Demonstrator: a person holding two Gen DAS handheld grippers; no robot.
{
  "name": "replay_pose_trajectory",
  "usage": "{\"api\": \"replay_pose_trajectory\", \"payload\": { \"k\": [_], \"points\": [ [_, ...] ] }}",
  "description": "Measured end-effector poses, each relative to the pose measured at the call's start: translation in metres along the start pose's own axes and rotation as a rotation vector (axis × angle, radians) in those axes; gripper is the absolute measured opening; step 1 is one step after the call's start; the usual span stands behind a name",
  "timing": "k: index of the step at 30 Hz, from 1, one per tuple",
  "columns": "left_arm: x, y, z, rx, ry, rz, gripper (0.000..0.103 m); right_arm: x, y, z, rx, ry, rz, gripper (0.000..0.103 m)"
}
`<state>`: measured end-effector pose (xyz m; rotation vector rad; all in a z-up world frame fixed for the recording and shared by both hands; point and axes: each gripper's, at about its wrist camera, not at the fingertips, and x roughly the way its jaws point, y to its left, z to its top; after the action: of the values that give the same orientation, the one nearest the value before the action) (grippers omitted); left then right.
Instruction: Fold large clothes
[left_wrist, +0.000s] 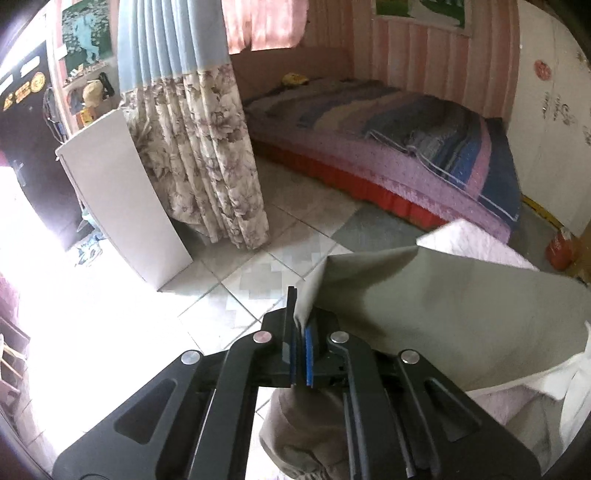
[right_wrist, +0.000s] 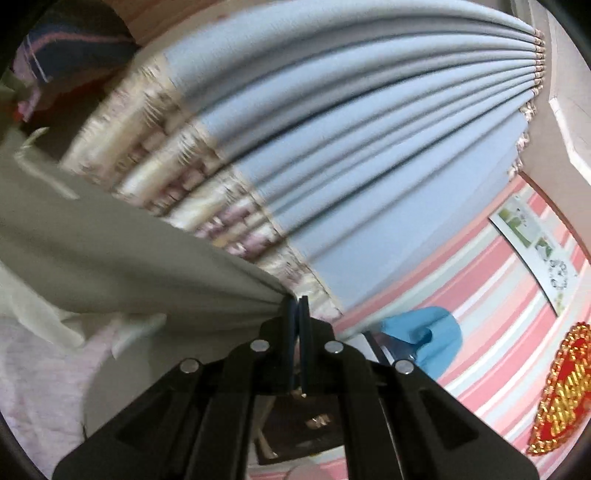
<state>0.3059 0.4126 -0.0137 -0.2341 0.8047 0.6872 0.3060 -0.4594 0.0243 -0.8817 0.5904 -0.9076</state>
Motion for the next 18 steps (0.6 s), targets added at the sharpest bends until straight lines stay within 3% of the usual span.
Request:
{"api": "replay_pose_trajectory", "payload": {
  "k": [4,7,9,11,13,15,17,18],
  "points": [
    [-0.006,0.012,-0.027,-0.049,0.038,-0.086,0.004,0.054,0.027,-0.002,-0.012,0.092,0.015,0.0],
    [-0.012,0.018,-0.039,-0.043,0.022,-0.074,0.004,0.066,0.048,0.0,-0.024,0.129,0.057,0.0],
    [0.002,0.015,-0.037,-0.018,0.063,-0.054,0.004,0.073,0.055,-0.006,0.002,0.193,0.087,0.004],
    [0.026,0.005,-0.029,0.019,0.119,-0.028,0.007,0.086,0.064,-0.02,0.004,0.314,0.137,0.017],
    [0.038,-0.007,-0.022,0.069,0.123,0.015,0.013,0.091,0.058,-0.036,0.085,0.39,0.255,0.062],
    [0.043,-0.019,-0.014,0.104,0.1,0.055,0.031,0.086,0.039,-0.05,0.19,0.414,0.348,0.074],
    [0.036,-0.026,-0.009,0.113,0.067,0.075,0.084,0.074,0.015,-0.063,0.297,0.417,0.415,0.078],
    [0.031,-0.027,-0.006,0.112,0.047,0.08,0.091,0.066,0.001,-0.072,0.371,0.42,0.459,0.082]
  ]
}}
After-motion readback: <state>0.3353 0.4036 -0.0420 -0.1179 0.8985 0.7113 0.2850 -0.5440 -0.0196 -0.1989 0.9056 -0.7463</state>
